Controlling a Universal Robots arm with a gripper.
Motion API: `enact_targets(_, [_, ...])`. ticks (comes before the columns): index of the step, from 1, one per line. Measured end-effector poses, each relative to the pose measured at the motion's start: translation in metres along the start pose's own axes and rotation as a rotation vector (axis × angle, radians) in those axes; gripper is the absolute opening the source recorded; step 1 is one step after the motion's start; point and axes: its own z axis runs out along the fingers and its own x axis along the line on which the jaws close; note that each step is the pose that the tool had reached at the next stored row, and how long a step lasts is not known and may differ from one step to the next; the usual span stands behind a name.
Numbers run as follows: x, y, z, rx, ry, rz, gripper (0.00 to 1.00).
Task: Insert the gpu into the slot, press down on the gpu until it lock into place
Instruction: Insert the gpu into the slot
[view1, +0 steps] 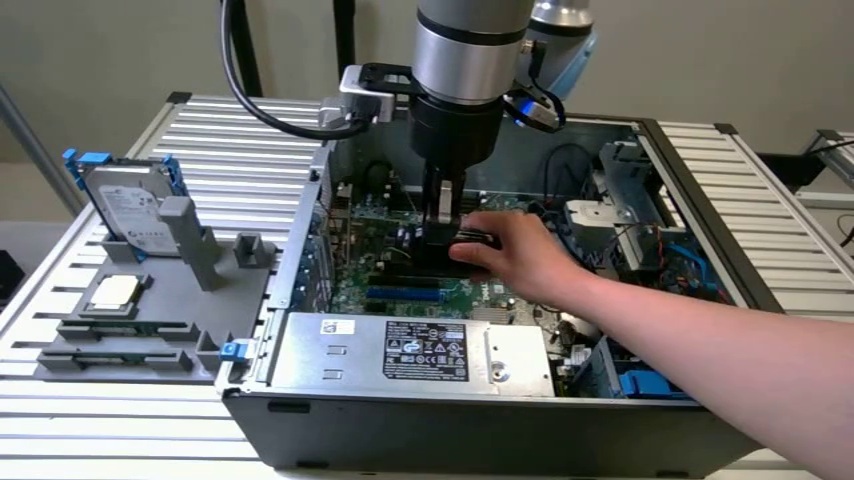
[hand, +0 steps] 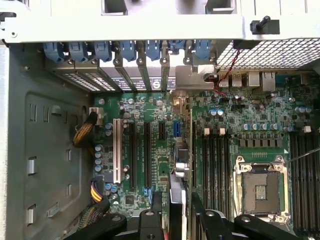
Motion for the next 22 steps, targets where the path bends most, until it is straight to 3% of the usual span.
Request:
enact_targets(10, [-0.0001,0.0,0.0,0.0003,0.0075,0.0,0.34])
enact_targets(12, [-0.0001,0.0,0.0,0.0004,0.0089,0.0,0.32])
enact_targets(13, [-0.0002,0.0,0.0,0.0005,0.0096,0.0,0.26])
enact_targets(22, [-0.0003,0.0,0.0,0.0007,0.0165,0.001,0.26])
